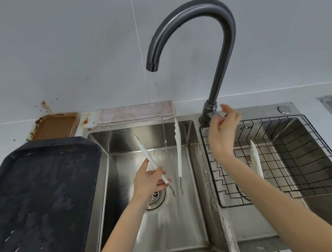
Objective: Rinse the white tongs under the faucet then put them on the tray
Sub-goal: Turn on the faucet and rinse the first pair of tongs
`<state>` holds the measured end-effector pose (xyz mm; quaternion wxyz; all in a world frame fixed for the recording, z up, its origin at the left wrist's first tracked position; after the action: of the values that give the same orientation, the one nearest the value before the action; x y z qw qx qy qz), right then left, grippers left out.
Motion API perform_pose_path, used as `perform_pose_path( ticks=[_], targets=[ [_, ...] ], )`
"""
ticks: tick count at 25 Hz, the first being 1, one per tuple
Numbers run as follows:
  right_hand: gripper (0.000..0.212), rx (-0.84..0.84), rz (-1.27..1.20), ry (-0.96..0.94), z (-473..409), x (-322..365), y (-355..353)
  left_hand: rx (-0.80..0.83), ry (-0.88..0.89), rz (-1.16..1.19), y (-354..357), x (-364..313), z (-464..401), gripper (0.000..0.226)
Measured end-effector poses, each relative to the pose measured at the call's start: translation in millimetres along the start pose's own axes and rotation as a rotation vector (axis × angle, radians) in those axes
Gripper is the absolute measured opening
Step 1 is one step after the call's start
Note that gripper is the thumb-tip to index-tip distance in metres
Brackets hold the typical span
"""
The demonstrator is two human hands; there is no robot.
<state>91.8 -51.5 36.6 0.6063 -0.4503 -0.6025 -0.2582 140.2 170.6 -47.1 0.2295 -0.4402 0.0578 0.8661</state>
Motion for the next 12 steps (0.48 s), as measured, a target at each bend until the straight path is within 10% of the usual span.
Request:
perform_pose_path(
  ticks=[6,12],
  targets=[
    [0.052,0.54,-0.085,0.548,32,-33,98,0.034,-0.039,0.075,-9,2,-6,0.022],
    [0.017,0.57,-0.198,0.704,18,-47,137,0.063,-0.125,0.054,-14,21,-29,0.017]
  ],
)
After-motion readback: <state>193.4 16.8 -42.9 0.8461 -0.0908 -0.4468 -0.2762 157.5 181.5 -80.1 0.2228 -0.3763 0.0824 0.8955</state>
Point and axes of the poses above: each hand's wrist, its own z-axis away from the middle knuckle, its own y-axis out of the palm, x = y × z, the point moved 7 cm from there along -z, towards the middle knuckle, and after that the axes turned 6 degrees about -z, right-handed, at the moved point
